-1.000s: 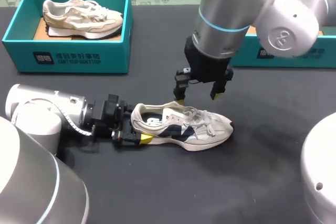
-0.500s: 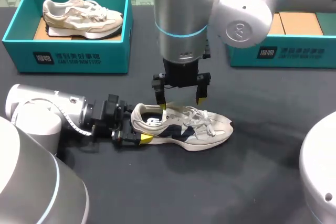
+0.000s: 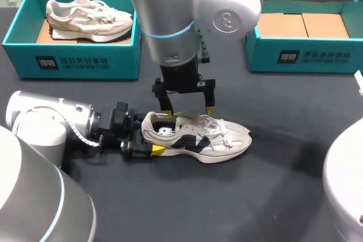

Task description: Take the shoe out of the shoebox, open the shoe tongue, remove and reinsert the insole, then place the shoe into the shoebox

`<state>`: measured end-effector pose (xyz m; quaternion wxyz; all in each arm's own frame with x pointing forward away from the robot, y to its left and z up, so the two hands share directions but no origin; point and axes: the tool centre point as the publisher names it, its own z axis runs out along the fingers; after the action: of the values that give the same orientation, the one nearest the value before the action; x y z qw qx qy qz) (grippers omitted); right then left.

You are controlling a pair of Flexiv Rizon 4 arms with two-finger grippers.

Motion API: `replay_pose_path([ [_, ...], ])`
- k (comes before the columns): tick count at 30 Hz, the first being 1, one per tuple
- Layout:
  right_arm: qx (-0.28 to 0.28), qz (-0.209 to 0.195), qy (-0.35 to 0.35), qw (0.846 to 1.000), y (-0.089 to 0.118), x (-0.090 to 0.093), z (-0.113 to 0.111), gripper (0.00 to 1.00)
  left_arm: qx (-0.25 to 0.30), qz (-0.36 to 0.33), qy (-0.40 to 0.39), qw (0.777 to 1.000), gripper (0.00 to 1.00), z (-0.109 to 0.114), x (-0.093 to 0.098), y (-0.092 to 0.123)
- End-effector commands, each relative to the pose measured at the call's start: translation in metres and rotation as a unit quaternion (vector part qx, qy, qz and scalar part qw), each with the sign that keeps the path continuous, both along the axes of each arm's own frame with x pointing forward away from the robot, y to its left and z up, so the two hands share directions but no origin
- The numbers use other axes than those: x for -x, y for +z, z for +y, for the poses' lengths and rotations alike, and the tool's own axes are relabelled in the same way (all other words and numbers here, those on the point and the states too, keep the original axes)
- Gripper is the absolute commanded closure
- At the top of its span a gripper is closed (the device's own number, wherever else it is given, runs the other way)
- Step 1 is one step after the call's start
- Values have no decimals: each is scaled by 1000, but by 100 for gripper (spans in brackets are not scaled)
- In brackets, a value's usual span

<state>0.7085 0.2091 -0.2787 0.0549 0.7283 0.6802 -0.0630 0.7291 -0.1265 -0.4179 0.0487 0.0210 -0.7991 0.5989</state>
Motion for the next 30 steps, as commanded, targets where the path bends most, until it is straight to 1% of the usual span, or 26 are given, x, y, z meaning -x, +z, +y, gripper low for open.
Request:
replay_pose_path([
  [1,71,-7,-6,997,-8,1,19,0,-1,0,1,1000,100,-1,0,-2],
  [6,87,-31,-9,996,-16,3,21,0,-1,0,1,1000,100,-1,0,-2],
  [7,99,-28,-11,995,-17,3,22,0,-1,0,1,1000,100,-1,0,-2],
  [10,111,-34,-12,993,-22,3,22,0,-1,0,1,1000,100,-1,0,-2],
  [15,121,-46,-12,992,-27,3,20,0,-1,0,1,1000,100,-1,0,-2],
  [20,135,-51,-18,989,-34,2,19,0,-1,0,1,1000,100,-1,0,-2],
  [30,139,-55,-24,989,-49,-3,19,0,-1,0,1,1000,100,-1,0,-2],
])
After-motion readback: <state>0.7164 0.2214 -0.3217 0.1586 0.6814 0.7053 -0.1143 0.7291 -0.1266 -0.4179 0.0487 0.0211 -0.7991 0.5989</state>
